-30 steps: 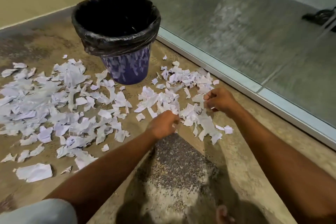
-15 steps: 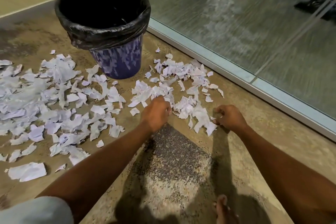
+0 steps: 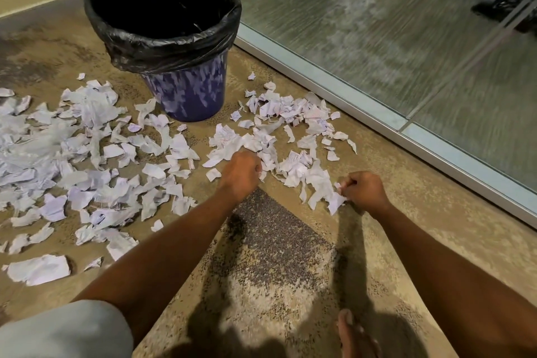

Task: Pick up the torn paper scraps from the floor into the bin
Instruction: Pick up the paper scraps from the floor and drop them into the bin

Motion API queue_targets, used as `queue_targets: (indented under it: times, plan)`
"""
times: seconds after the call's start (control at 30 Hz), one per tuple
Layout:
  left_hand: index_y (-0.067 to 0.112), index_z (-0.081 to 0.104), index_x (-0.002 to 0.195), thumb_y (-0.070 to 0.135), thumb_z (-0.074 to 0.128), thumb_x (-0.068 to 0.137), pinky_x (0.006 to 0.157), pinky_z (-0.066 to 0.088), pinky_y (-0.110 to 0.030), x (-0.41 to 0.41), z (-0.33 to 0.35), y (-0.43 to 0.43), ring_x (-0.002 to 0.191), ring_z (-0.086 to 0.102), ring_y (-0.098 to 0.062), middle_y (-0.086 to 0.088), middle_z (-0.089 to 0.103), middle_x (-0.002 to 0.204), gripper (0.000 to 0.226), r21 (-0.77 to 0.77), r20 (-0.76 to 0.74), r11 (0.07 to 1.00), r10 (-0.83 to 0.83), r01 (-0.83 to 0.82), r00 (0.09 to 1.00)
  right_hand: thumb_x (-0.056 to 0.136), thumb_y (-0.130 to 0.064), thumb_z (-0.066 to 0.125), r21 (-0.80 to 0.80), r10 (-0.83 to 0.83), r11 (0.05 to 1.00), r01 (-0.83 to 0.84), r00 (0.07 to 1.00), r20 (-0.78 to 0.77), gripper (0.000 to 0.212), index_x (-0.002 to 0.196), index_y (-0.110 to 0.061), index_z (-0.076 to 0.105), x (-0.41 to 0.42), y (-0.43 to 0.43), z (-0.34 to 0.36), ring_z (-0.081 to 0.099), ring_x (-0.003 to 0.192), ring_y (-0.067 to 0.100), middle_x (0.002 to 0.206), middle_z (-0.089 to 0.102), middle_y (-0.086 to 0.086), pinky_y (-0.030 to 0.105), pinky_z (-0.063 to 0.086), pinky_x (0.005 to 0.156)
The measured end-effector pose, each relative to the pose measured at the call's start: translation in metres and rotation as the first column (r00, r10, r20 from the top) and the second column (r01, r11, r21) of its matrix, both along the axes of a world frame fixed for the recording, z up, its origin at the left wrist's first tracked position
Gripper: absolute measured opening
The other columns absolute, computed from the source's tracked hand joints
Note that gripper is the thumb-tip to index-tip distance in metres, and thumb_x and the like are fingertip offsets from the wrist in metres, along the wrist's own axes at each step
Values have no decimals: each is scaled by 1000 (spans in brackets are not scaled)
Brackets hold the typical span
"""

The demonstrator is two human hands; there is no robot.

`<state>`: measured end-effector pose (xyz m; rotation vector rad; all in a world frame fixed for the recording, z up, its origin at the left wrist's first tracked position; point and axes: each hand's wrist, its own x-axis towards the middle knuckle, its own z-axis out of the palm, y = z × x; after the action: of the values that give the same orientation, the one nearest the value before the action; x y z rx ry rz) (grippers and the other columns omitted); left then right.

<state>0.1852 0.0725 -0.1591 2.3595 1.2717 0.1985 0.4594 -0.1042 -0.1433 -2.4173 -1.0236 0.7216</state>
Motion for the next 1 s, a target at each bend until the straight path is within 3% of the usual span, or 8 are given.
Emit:
queue_targets:
  times: [0.13, 0.23, 0.43, 0.53, 0.6, 0.73, 0.9, 1.0]
  plan:
    - [23, 71, 80, 1, 68, 90, 69, 60, -38, -3, -4, 1, 81, 67, -19, 0, 71, 92, 24, 24, 30, 999, 22, -23, 999, 85, 7, 82, -8, -298, 942, 336, 824, -482, 14, 93, 6, 71, -3, 2, 24, 70, 67, 21, 86, 72, 18, 27, 61, 53]
    - [23, 70, 80, 1, 66, 89, 68, 59, -38, -4, -4, 1, 79, 65, -20, 0, 71, 91, 24, 21, 35, 1000, 17, -18, 999, 92, 7, 76, -60, -344, 915, 399, 694, -633, 17, 107, 6, 66, -1, 8, 32, 74, 75, 23, 95, 71, 20, 32, 66, 57]
    - [26, 76, 92, 11, 69, 93, 77, 61, -38, -3, 0, 1, 86, 69, -19, 1, 74, 102, 16, -37, 110, 999, 3, 1, 994, 76, -38, 95, -146, -99, 989, 31, 869, -485, 70, 125, -9, 54, -17, 15, 23, 66, 91, 26, 112, 64, 8, 51, 63, 82]
    - [27, 76, 90, 14, 72, 92, 76, 59, -34, -2, 0, -3, 87, 70, -16, 2, 74, 102, 14, -68, 171, 998, 1, 10, 985, 51, -48, 106, -200, 74, 971, -135, 955, -286, 110, 137, -23, 43, -36, 17, 11, 61, 113, 31, 129, 49, 7, 47, 62, 83]
    - [33, 73, 87, 16, 73, 91, 75, 60, -34, -1, 1, -6, 86, 70, -13, 5, 74, 99, 17, -91, 198, 996, 3, 16, 980, 49, -40, 108, -164, 137, 972, -166, 975, -176, 117, 143, -25, 41, -50, 20, 2, 60, 114, 35, 135, 44, 9, 41, 59, 75]
    - [36, 69, 83, 16, 75, 89, 76, 62, -39, 2, 3, -12, 83, 71, -15, 9, 74, 96, 22, -190, 216, 982, 58, -16, 975, 65, -25, 101, -62, 182, 979, -192, 974, -136, 101, 147, -30, 42, -72, 27, -9, 66, 103, 35, 131, 50, 9, 29, 54, 58]
    - [21, 78, 93, 7, 77, 88, 79, 50, -24, 9, -2, -21, 97, 68, -11, 5, 75, 108, 15, -328, 303, 945, 109, -4, 947, 83, 0, 86, 67, 151, 988, -139, 961, -230, 44, 116, -15, 61, -97, 41, -2, 69, 78, 22, 104, 63, 6, 23, 56, 51]
    - [12, 81, 93, 3, 81, 83, 78, 47, -22, 12, -5, -28, 92, 69, -11, 1, 77, 103, 13, -377, 359, 926, 158, -13, 920, 84, 12, 75, 107, 86, 993, -48, 919, -385, 36, 110, -10, 64, -111, 50, -3, 67, 75, 21, 101, 59, 7, 38, 67, 63]
